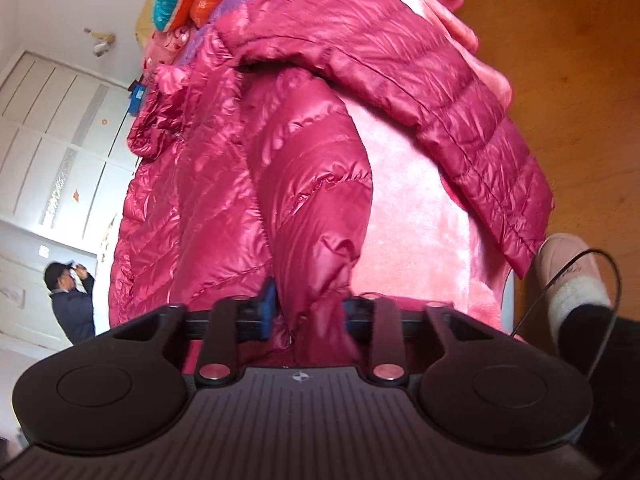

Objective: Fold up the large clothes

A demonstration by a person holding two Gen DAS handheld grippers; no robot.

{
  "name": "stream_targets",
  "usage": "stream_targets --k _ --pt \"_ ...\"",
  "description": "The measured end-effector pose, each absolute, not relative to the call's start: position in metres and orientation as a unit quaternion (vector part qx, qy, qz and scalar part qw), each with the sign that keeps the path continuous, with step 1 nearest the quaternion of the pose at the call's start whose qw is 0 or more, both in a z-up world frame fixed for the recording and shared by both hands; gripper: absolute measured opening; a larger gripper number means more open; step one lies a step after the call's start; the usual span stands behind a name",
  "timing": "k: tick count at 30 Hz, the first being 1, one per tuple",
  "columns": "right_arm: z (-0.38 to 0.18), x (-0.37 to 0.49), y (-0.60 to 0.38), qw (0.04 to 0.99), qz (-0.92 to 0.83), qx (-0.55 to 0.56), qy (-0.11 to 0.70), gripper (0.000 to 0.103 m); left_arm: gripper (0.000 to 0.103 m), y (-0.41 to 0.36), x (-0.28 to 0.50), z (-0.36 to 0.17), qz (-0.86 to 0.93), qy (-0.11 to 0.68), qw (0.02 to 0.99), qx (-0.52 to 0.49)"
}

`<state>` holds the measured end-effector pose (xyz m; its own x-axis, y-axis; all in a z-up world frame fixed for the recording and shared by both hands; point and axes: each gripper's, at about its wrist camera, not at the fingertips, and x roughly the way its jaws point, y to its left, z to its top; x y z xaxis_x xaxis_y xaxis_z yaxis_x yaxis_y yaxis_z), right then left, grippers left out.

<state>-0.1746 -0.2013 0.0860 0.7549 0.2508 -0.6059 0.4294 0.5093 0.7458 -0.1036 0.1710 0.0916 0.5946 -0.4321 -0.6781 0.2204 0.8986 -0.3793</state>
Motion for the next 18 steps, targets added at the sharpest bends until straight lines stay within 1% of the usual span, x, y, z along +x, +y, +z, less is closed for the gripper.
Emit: stream_targets --k 3,6,15,18 --pt "0.102 -0.175 -0.190 0.815 -0.059 0.458 0.349 0.022 0.008 0.173 -0.112 0.102 -0.190 0.404 0.886 -0.127" --pt "0.113 -0.177 -0.183 0.825 -0.061 0.438 0.352 0.019 0.008 0.180 -0.121 0.111 -0.194 0.402 0.885 -0.128" --pt "0.144 -0.198 -0.174 0.836 -0.064 0.419 0.350 0.019 0.008 0.197 -0.145 0.128 -0.199 0.410 0.882 -0.121" --pt "0.148 -0.198 -0.176 0.834 -0.073 0.419 0.352 0.019 0.011 0.195 -0.142 0.124 -0.189 0.423 0.880 -0.108"
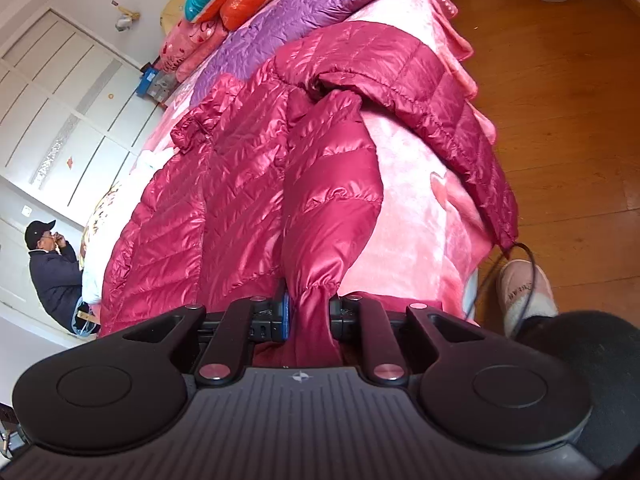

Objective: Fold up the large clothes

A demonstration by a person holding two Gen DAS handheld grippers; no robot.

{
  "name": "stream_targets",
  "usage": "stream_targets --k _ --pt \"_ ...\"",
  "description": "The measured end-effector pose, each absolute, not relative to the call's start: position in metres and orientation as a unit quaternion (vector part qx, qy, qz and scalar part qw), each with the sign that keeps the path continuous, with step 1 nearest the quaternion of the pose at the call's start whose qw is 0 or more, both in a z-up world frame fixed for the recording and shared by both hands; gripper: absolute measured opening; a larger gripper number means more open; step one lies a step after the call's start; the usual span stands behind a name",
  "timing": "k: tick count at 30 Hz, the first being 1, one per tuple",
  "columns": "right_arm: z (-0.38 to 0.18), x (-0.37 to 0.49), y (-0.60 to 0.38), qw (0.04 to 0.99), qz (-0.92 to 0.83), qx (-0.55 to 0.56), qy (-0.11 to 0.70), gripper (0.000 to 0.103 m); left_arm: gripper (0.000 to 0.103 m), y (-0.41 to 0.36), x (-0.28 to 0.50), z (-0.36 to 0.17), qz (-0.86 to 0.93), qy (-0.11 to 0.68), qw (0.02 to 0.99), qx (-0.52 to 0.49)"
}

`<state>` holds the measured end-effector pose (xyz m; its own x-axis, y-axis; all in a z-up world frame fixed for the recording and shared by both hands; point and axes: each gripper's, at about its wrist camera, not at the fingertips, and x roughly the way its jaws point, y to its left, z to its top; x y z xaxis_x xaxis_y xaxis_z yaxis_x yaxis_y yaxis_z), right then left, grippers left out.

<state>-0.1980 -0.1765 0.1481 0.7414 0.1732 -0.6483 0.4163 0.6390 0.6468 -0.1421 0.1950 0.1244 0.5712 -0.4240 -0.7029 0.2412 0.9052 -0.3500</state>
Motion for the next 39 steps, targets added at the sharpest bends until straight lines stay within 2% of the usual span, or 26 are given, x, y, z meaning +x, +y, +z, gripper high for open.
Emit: stream_targets --k 3,4,7,8,9,13,20,22,24,25,28,31,37,39 --pt "0.140 -0.190 -0.189 0.820 -0.084 0.435 0.363 0.020 0.014 0.195 -0.136 0.122 -0.177 0.432 0.877 -0.113" --pt "0.138 -0.191 -0.193 0.815 -0.085 0.443 0.364 0.022 0.019 0.196 -0.135 0.123 -0.172 0.430 0.879 -0.114" --pt "0.135 -0.189 -0.204 0.809 -0.100 0.449 0.365 0.039 0.035 0.198 -0.139 0.130 -0.157 0.422 0.887 -0.103" --pt "0.133 -0.191 -0.207 0.809 -0.105 0.452 0.362 0.050 0.045 0.200 -0.142 0.134 -0.151 0.418 0.891 -0.096" --pt "0.133 -0.191 -0.210 0.809 -0.110 0.455 0.356 0.064 0.048 0.201 -0.146 0.139 -0.149 0.410 0.896 -0.088" --pt "0.142 -0.201 -0.225 0.823 -0.150 0.440 0.326 0.067 0.059 0.208 -0.160 0.161 -0.145 0.375 0.914 -0.058" --pt "0.154 -0.207 -0.250 0.838 -0.175 0.442 0.270 0.076 0.062 0.181 -0.137 0.195 -0.173 0.338 0.924 -0.051" --pt "0.160 -0.196 -0.247 0.848 -0.171 0.424 0.268 0.082 0.065 0.160 -0.123 0.205 -0.191 0.322 0.926 -0.048" --pt "0.167 -0.177 -0.242 0.865 -0.165 0.389 0.270 0.098 0.067 0.133 -0.106 0.215 -0.211 0.302 0.929 -0.042" --pt "0.172 -0.168 -0.239 0.874 -0.161 0.370 0.269 0.102 0.069 0.120 -0.101 0.218 -0.218 0.290 0.931 -0.036" --pt "0.183 -0.134 -0.231 0.897 -0.147 0.322 0.266 0.101 0.078 0.077 -0.077 0.222 -0.240 0.248 0.938 -0.019" --pt "0.189 -0.094 -0.229 0.908 -0.135 0.294 0.265 0.102 0.078 0.040 -0.047 0.211 -0.247 0.228 0.942 -0.010" --pt "0.190 -0.002 -0.218 0.934 -0.121 0.206 0.267 0.101 0.078 -0.003 0.004 0.155 -0.219 0.250 0.943 0.001" --pt "0.185 0.024 -0.216 0.940 -0.107 0.183 0.268 0.097 0.078 -0.007 0.016 0.132 -0.203 0.268 0.942 0.007"
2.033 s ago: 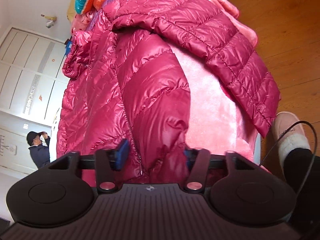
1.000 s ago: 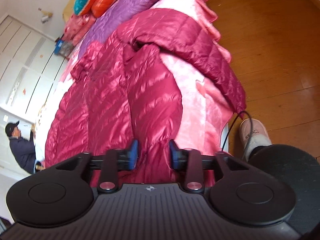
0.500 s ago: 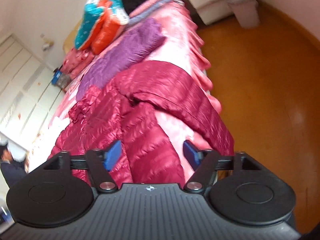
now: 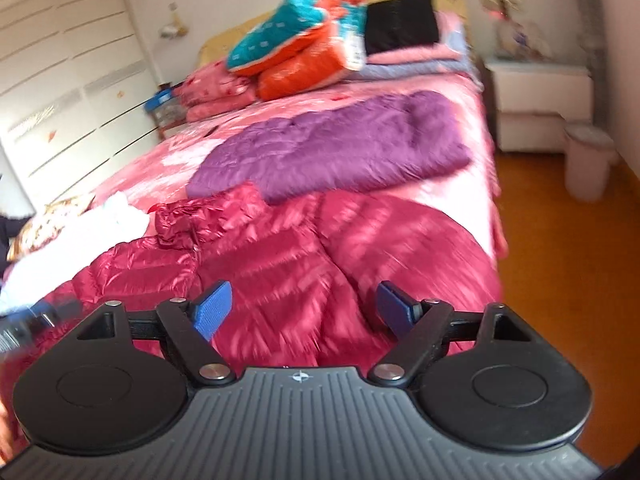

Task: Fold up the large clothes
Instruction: 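Pull the jacket front flat with both grippers, then open them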

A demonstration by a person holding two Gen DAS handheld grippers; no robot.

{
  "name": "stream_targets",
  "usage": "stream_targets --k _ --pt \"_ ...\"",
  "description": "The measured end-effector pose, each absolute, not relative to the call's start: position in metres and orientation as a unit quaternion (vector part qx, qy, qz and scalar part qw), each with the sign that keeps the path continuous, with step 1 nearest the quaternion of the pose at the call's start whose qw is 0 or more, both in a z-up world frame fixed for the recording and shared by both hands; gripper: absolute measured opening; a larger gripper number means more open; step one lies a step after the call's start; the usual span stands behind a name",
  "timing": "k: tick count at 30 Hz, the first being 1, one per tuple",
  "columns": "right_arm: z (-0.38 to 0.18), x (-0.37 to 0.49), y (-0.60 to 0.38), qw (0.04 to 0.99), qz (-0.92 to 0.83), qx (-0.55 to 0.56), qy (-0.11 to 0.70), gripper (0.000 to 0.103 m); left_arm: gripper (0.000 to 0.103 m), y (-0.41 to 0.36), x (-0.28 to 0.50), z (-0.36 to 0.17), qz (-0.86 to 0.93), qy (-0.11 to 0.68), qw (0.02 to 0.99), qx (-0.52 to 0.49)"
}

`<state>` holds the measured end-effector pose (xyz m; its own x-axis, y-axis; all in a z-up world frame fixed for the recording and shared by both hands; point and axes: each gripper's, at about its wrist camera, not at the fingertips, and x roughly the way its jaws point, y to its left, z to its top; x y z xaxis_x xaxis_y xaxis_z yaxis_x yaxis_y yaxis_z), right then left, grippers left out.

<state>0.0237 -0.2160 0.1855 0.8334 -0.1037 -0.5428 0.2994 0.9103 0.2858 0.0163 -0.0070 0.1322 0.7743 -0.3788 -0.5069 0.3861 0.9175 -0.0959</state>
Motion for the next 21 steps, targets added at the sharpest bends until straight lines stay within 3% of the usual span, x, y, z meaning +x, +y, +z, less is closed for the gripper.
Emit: stream_targets --k 5,14,21 --pt "0.170 0.096 -0.212 0.946 -0.089 0.138 0.279 0.091 0.078 -0.003 0.036 0.086 -0.164 0.303 0.939 0.015" --pt "0.133 0.213 -0.210 0.940 -0.080 0.161 0.291 0.056 0.091 0.009 0.037 0.053 -0.172 0.297 0.939 -0.005" --pt "0.112 0.275 -0.191 0.941 -0.070 0.131 0.306 0.051 0.097 0.008 0.034 0.043 -0.185 0.284 0.941 -0.010"
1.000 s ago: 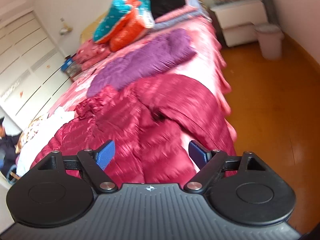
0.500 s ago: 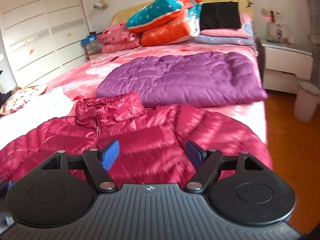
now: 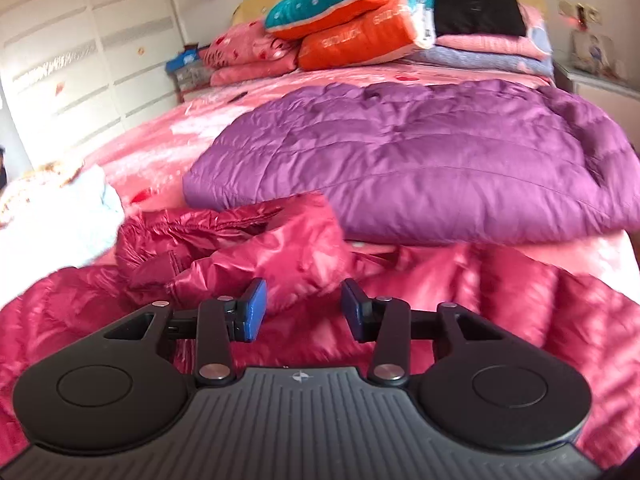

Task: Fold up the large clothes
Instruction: 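Pull the jacket front flat with both grippers, then open them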

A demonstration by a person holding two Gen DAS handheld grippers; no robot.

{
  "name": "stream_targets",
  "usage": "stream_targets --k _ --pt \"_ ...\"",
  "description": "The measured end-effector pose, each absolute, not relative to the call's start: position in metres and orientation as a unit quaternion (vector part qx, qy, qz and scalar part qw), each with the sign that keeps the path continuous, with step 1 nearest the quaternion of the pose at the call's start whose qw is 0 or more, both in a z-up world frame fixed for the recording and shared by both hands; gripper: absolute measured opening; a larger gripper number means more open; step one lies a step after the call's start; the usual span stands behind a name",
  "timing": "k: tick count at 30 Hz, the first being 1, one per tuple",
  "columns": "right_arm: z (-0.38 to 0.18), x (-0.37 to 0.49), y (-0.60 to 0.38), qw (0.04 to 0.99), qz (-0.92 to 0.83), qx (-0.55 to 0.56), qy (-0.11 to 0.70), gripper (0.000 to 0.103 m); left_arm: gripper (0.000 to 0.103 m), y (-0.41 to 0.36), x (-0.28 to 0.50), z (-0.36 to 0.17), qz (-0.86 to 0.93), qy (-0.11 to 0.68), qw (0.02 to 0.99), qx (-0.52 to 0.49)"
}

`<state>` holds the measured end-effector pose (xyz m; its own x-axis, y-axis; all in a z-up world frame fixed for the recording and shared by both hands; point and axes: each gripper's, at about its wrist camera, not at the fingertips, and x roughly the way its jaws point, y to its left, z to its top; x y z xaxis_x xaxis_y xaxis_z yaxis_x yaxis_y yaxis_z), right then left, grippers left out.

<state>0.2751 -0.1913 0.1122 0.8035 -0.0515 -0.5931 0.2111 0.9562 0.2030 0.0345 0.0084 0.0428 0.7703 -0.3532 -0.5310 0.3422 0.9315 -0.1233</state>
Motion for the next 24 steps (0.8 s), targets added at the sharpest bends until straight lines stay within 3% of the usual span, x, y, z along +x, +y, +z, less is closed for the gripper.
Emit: stream_targets --k 11,24 --pt "0.087 0.327 -0.158 0.936 -0.066 0.071 0.338 0.051 0.100 0.002 0.030 0.040 -0.187 0.280 0.941 -0.010" --pt "0.066 0.312 -0.144 0.946 -0.071 0.044 0.314 0.052 0.102 0.002 0.029 0.037 -0.187 0.280 0.942 -0.005"
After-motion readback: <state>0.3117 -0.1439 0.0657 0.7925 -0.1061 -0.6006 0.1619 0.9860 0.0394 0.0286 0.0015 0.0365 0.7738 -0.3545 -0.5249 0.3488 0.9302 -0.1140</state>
